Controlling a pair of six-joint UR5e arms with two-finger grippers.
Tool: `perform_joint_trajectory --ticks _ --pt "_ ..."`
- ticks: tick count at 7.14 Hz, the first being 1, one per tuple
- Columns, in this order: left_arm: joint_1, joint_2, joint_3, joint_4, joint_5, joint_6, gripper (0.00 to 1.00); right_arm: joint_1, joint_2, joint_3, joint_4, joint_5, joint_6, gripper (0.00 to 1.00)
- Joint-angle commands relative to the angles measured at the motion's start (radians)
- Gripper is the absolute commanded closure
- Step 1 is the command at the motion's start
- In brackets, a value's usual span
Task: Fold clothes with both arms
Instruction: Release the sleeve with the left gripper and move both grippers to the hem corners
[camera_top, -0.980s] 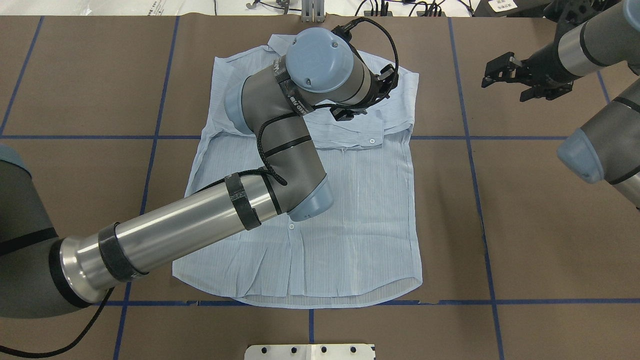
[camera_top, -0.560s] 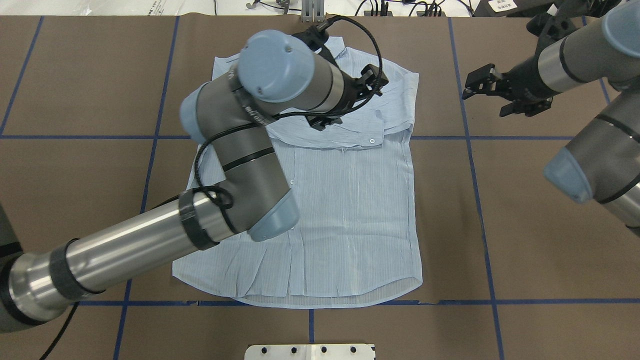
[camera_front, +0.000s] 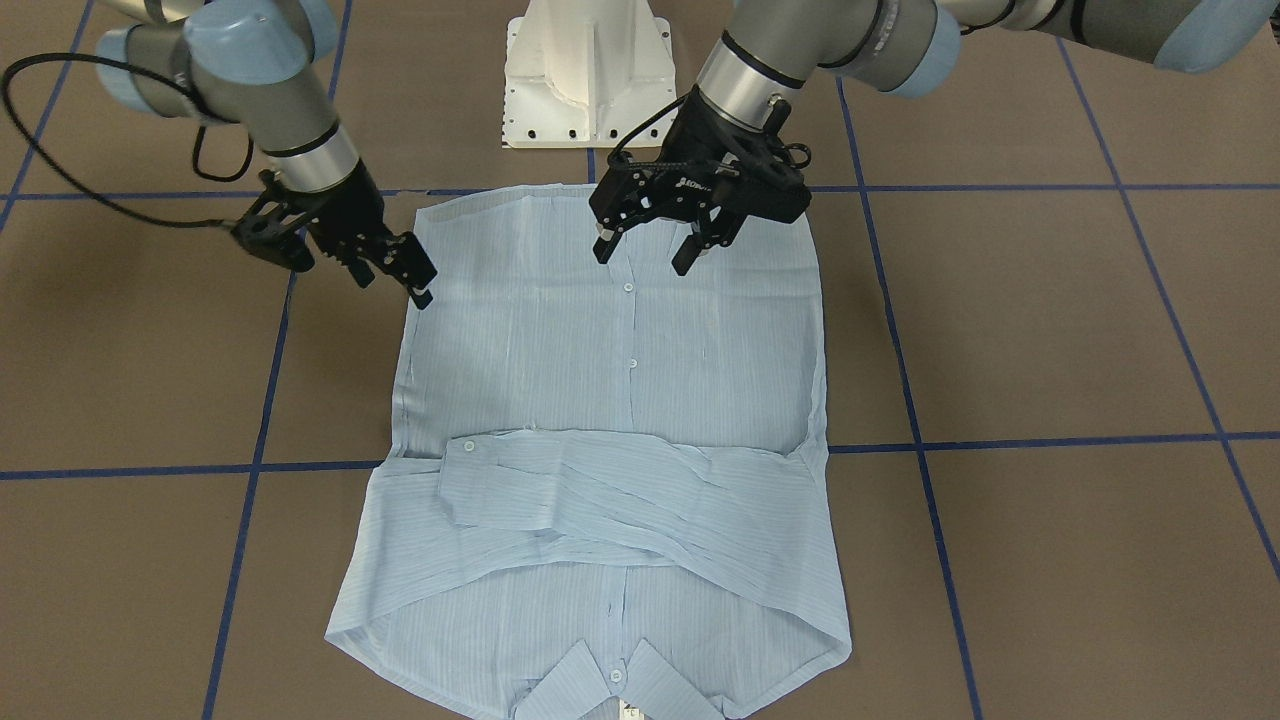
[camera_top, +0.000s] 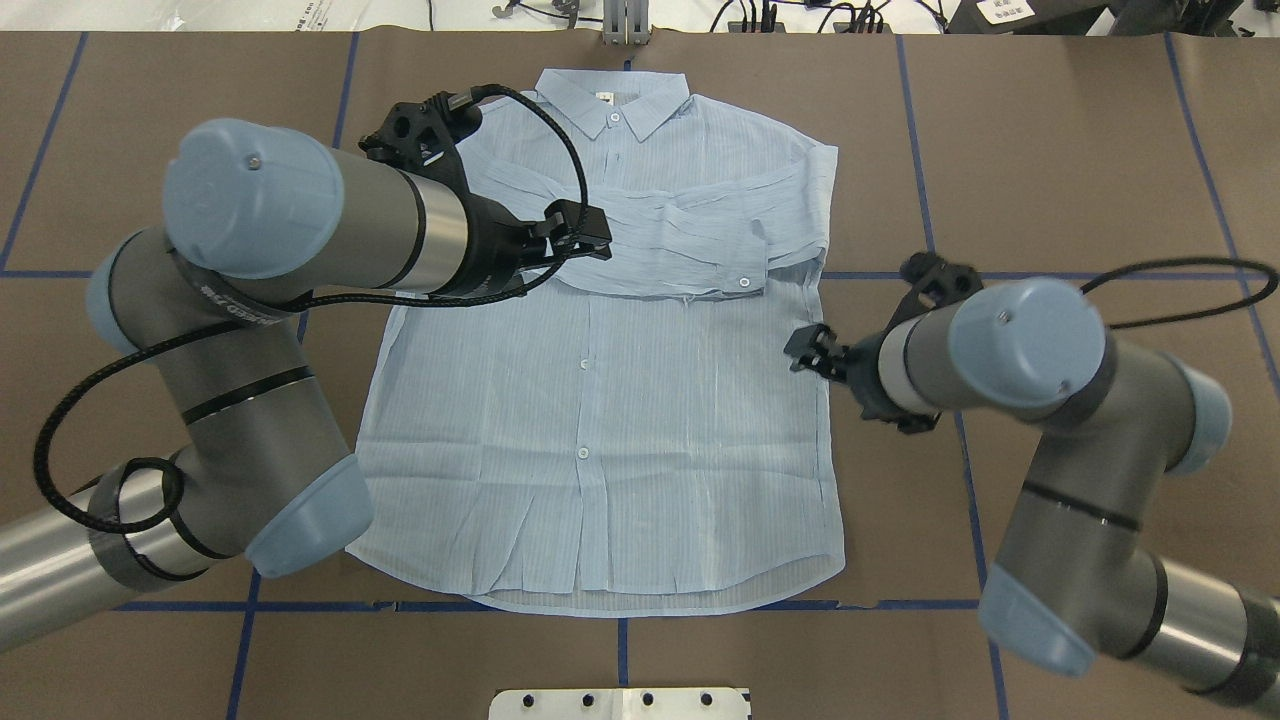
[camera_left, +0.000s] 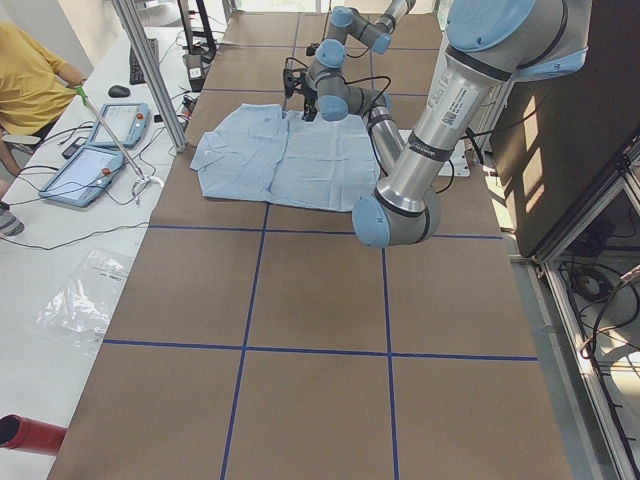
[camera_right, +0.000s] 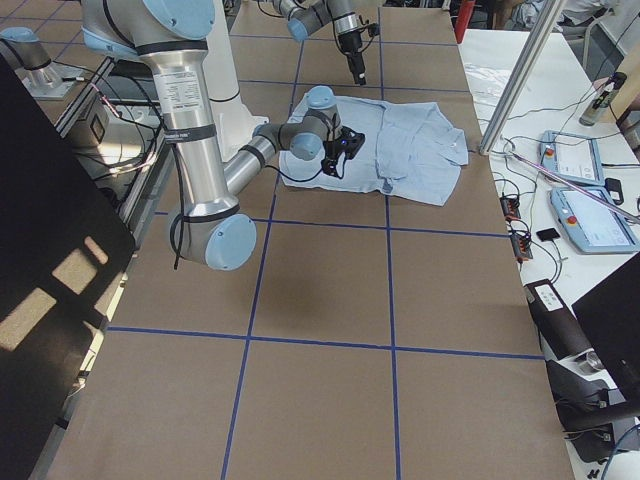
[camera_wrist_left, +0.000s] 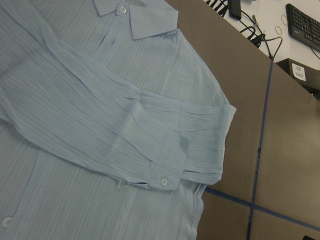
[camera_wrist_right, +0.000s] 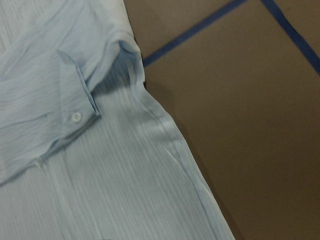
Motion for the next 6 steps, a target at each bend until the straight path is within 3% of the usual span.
perform_joint_trajectory --ticks 1,3,6 --pt "-0.025 0.036 -0.02 0.009 -0.023 0.038 0.01 -0.217 -0.011 0.072 -0.153 -0.148 0.239 0.1" --pt "-0.023 0.04 -0.012 0.009 -0.021 0.038 0.03 -0.307 -0.028 0.072 -0.159 -0.196 0.298 0.11" --pt "-0.023 0.04 -0.006 0.009 -0.018 0.038 0.03 -0.325 -0.074 0.061 -0.165 -0.227 0.309 0.12"
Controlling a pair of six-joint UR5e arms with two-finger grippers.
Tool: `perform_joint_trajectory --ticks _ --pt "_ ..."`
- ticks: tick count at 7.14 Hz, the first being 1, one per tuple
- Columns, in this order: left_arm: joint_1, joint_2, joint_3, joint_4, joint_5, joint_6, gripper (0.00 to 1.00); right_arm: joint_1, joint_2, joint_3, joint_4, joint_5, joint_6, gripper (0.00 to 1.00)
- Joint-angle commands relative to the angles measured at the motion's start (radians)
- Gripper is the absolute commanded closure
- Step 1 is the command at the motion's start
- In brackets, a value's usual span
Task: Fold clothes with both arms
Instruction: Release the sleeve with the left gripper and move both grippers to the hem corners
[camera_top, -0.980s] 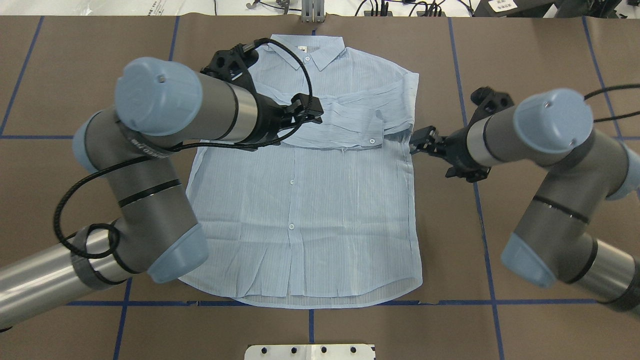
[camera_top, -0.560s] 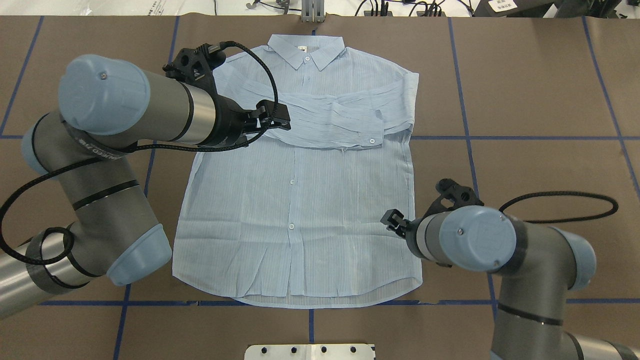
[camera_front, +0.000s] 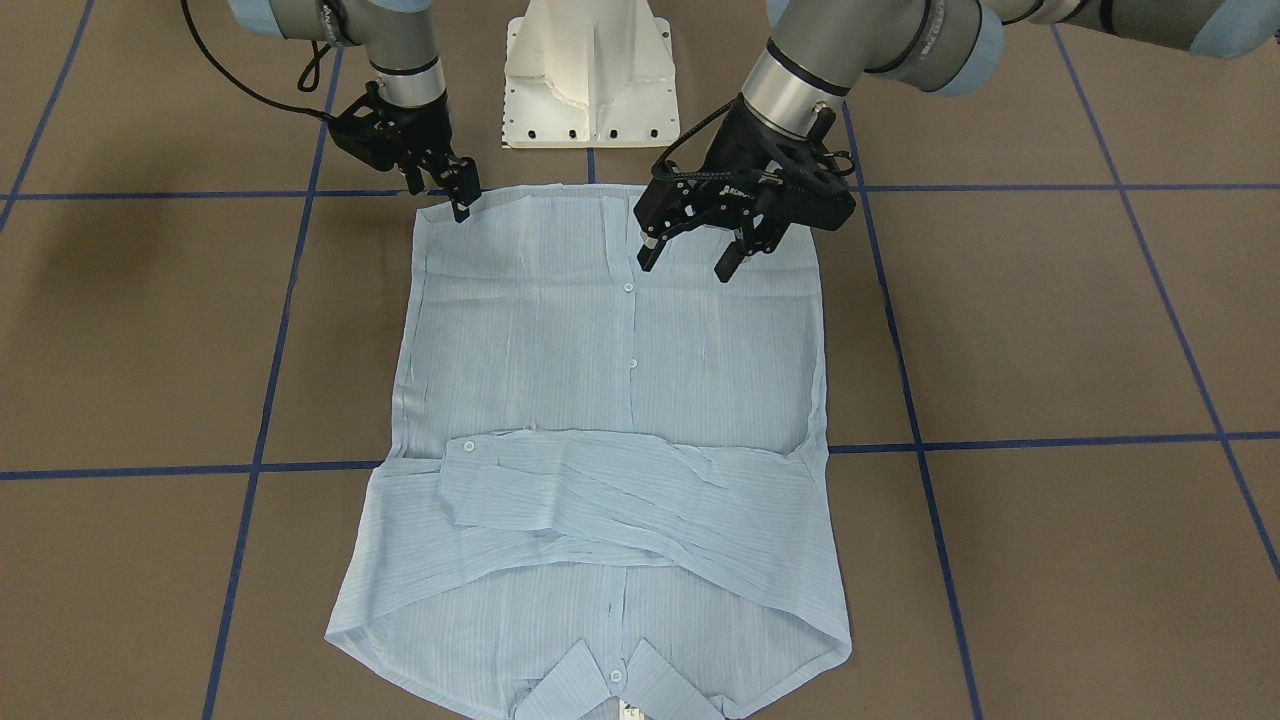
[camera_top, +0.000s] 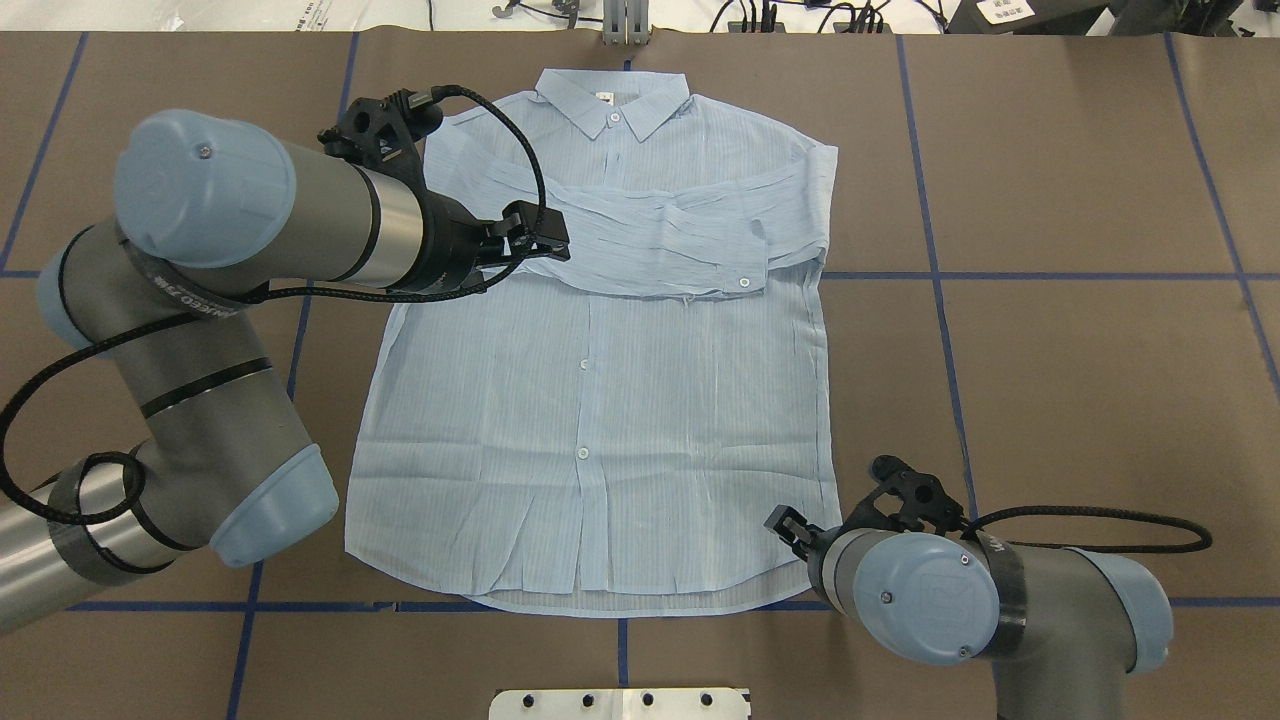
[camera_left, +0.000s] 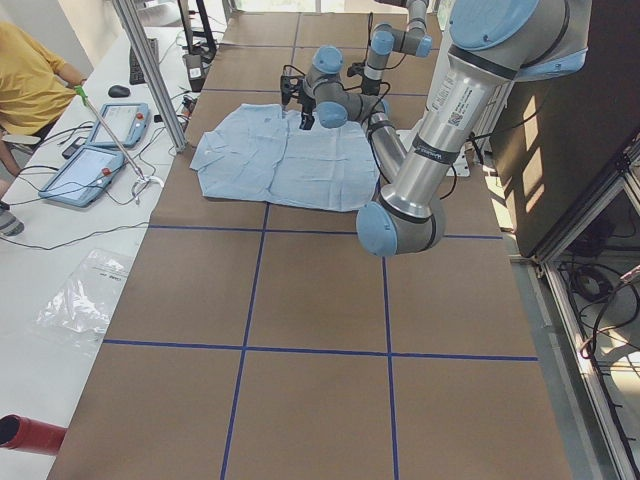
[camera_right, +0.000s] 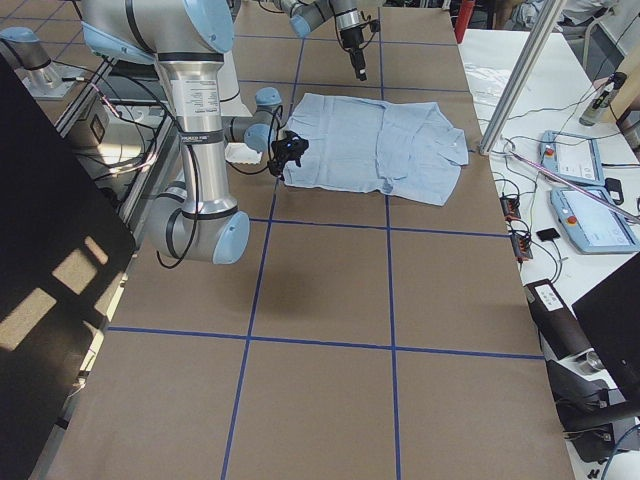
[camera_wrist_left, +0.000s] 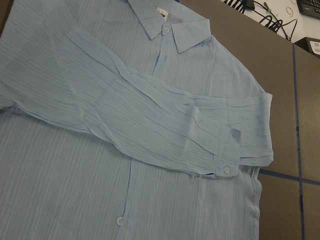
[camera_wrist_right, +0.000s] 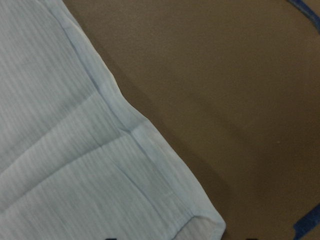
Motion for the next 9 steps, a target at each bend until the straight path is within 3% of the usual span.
perform_joint_trajectory --ticks 1,2,3,4,6,9 --pt "0.003 -0.001 0.002 0.0 0.001 -0.005 0.03 -0.008 -0.017 -0.019 -0.001 -0.004 0.001 0.14" --pt "0.001 0.0 0.003 -0.002 0.003 -0.005 0.03 -0.01 -0.016 -0.021 -0.001 -0.003 -0.001 0.17" --pt "0.001 0.0 0.003 -0.002 0.003 -0.005 0.03 -0.01 -0.019 -0.021 -0.003 -0.003 0.001 0.27" --pt "0.001 0.0 0.003 -0.002 0.003 -0.005 0.03 -0.01 -0.019 -0.021 -0.004 -0.004 0.002 0.44" --pt "0.003 0.0 0.005 -0.002 0.006 -0.01 0.03 -0.01 -0.002 -0.017 -0.038 -0.003 0.002 1.0" --pt "0.001 0.005 0.005 0.005 0.006 -0.035 0.03 0.011 0.001 0.043 -0.039 0.002 -0.001 1.0"
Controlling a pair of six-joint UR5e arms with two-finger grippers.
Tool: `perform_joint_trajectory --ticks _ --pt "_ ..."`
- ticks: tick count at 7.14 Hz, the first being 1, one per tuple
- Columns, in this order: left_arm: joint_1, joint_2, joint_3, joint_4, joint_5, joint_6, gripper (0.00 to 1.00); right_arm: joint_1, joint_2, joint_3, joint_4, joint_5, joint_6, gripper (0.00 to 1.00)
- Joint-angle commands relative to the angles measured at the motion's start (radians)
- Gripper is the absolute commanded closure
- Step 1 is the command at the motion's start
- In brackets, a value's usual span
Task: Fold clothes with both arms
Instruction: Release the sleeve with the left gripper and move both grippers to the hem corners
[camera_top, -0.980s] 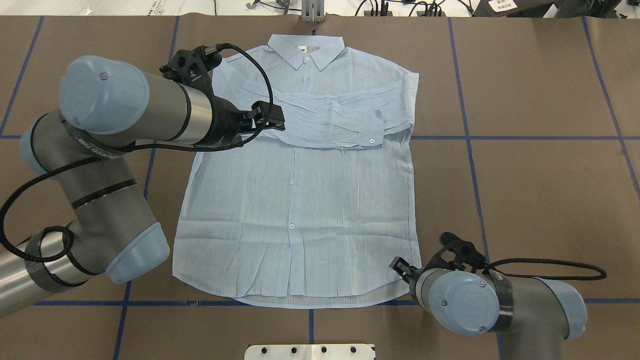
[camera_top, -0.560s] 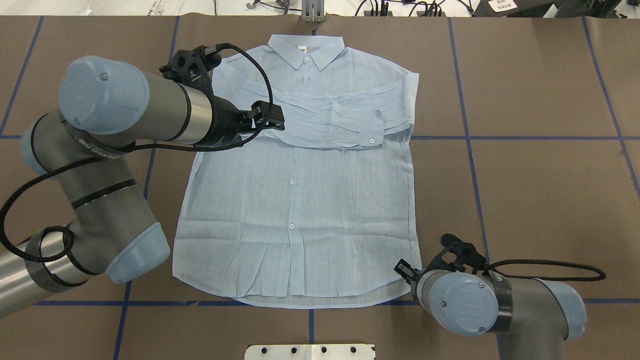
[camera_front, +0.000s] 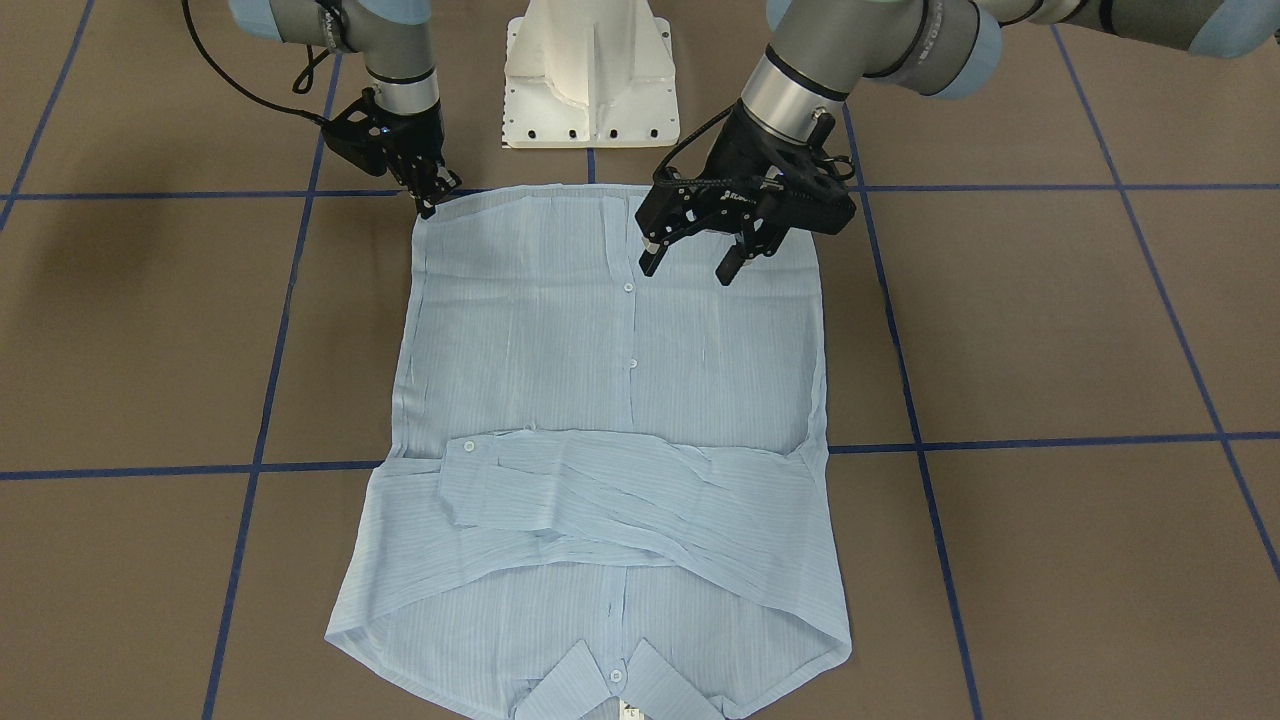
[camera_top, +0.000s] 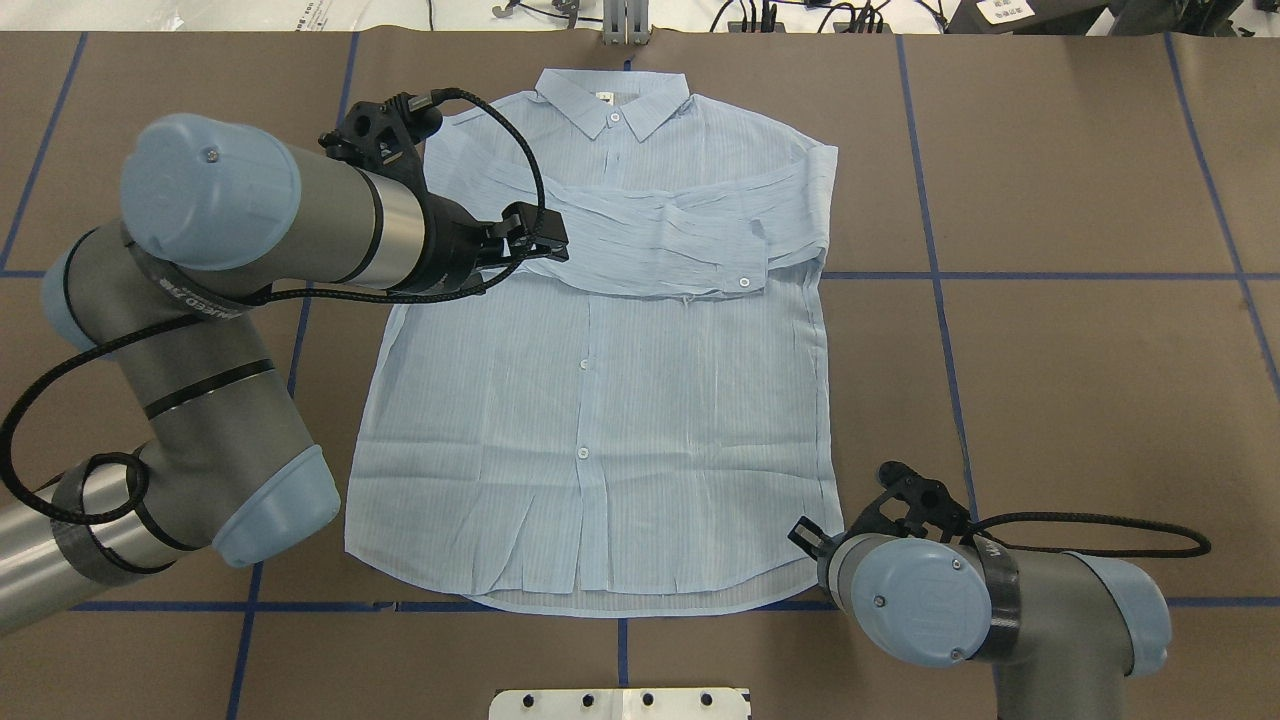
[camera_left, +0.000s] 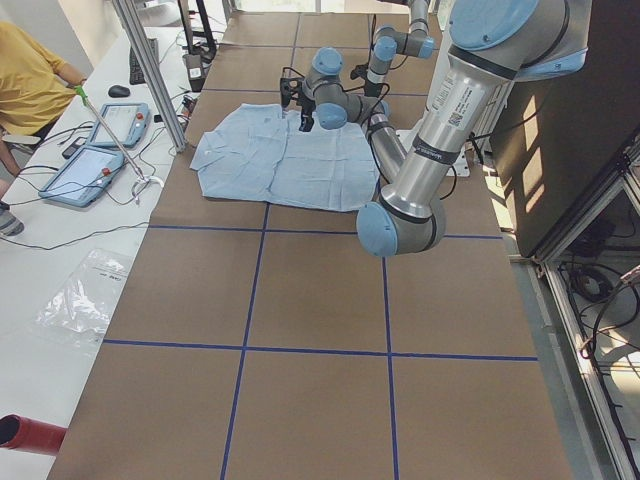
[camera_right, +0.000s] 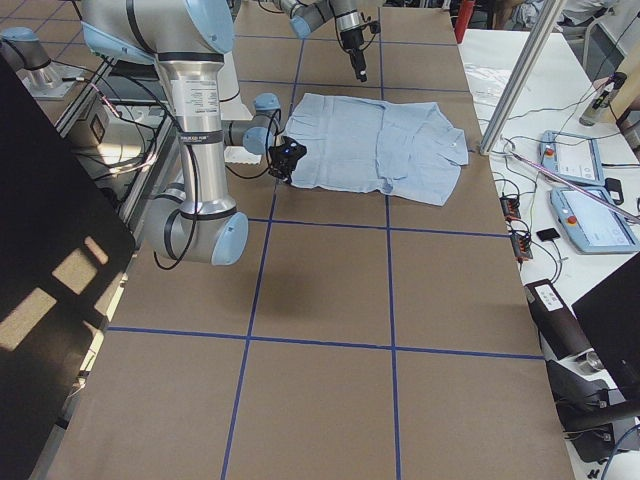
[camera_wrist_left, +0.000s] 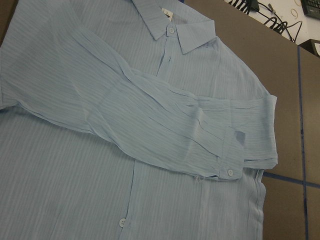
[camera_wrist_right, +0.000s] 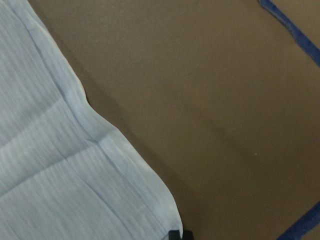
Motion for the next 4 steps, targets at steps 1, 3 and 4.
perform_joint_trajectory --ticks 1,3,4 --pt "0.017 0.071 -0.031 0.01 0.008 -0.103 0.03 0.008 0.002 0.044 -0.007 0.003 -0.001 1.0" --pt "0.171 0.218 -0.111 0.04 0.157 -0.108 0.04 0.008 0.002 0.044 -0.008 0.003 -0.003 1.0" --pt "0.221 0.316 -0.176 0.071 0.182 -0.108 0.05 0.01 0.002 0.046 -0.007 0.015 -0.004 1.0"
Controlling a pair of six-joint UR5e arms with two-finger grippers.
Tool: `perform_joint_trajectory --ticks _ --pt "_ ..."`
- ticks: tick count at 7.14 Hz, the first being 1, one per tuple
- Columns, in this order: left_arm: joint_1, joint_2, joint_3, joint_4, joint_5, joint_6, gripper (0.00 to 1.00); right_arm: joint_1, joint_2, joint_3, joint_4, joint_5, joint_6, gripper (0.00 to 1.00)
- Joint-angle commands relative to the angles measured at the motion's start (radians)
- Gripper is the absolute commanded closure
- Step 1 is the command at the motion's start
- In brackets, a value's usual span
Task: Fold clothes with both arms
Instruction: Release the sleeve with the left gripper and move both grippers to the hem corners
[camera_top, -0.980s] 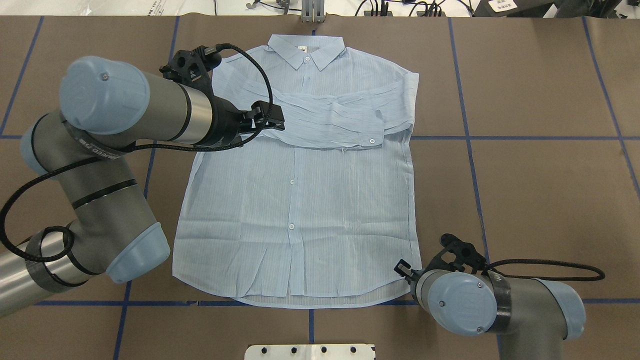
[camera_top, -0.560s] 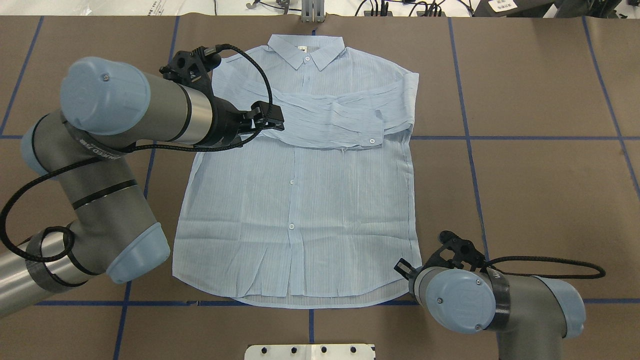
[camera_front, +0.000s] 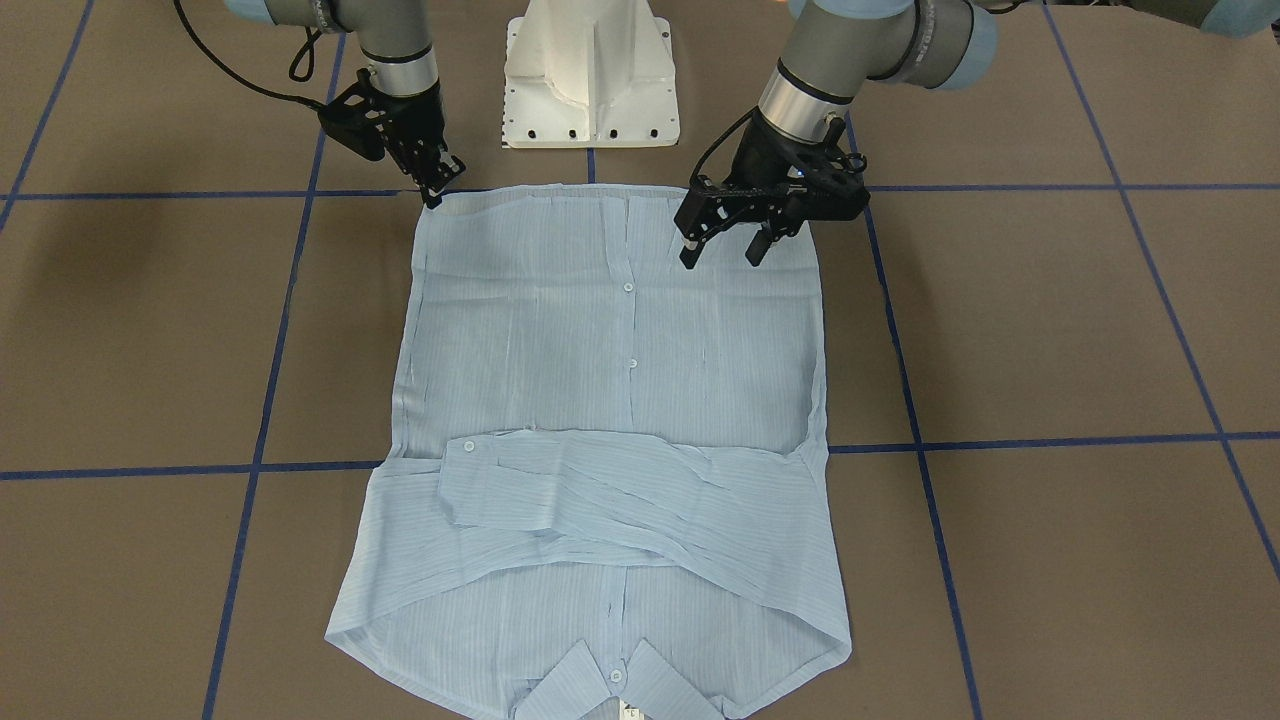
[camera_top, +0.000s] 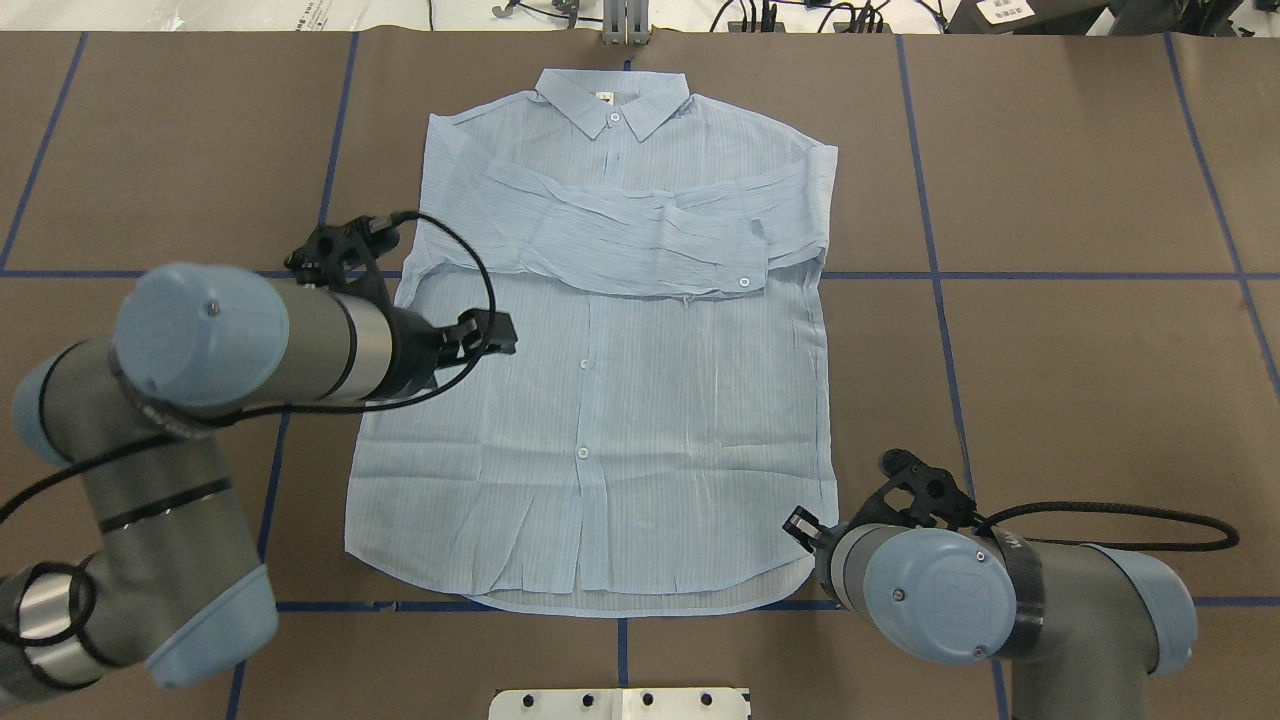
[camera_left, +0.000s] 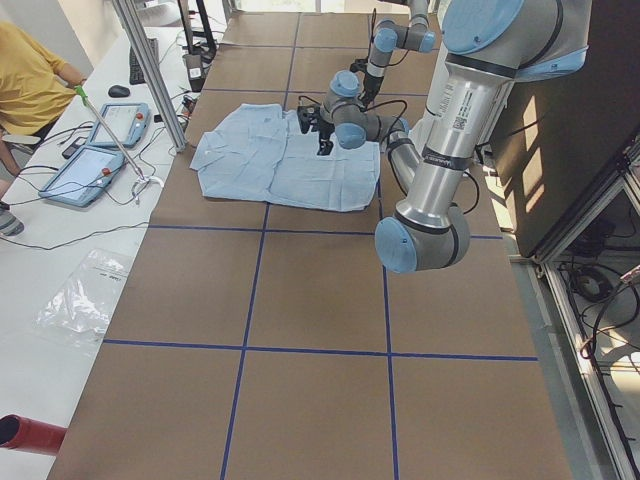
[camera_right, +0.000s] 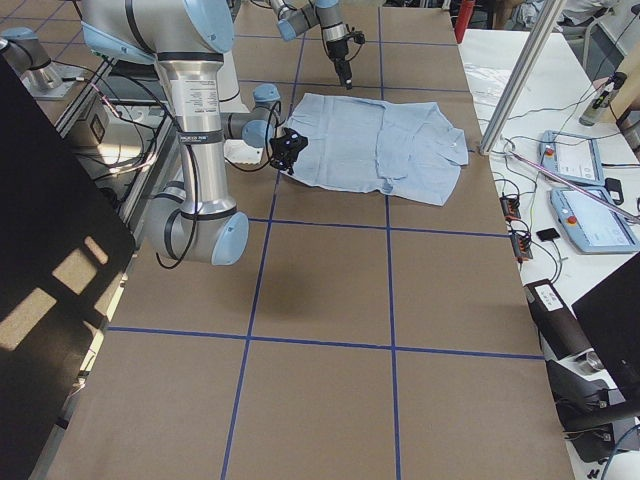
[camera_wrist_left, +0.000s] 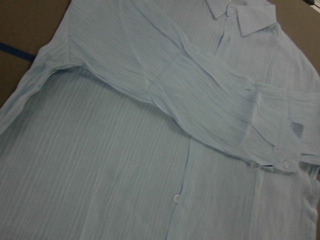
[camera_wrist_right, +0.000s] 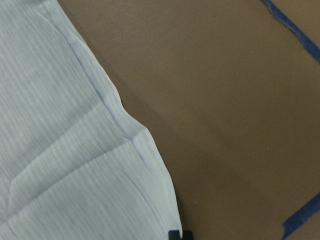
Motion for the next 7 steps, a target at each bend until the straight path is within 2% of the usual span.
perform_joint_trajectory --ticks 1,2,3,5,7 --pt "0.113 0.224 -0.113 0.045 0.107 -0.002 0.07 0.001 0.003 0.002 0.0 0.015 -0.001 1.0" --pt "0.133 0.294 -0.123 0.045 0.117 -0.001 0.08 0.0 0.002 -0.001 0.002 0.018 -0.003 1.0" --pt "0.147 0.317 -0.12 0.047 0.117 -0.004 0.1 -0.002 0.002 -0.003 0.002 0.017 -0.003 1.0" --pt "0.174 0.319 -0.113 0.048 0.108 -0.011 0.12 -0.003 0.003 -0.003 0.002 0.017 -0.003 1.0" --pt "0.211 0.316 -0.109 0.048 0.109 -0.062 0.19 -0.005 0.002 -0.004 0.0 0.015 -0.003 1.0"
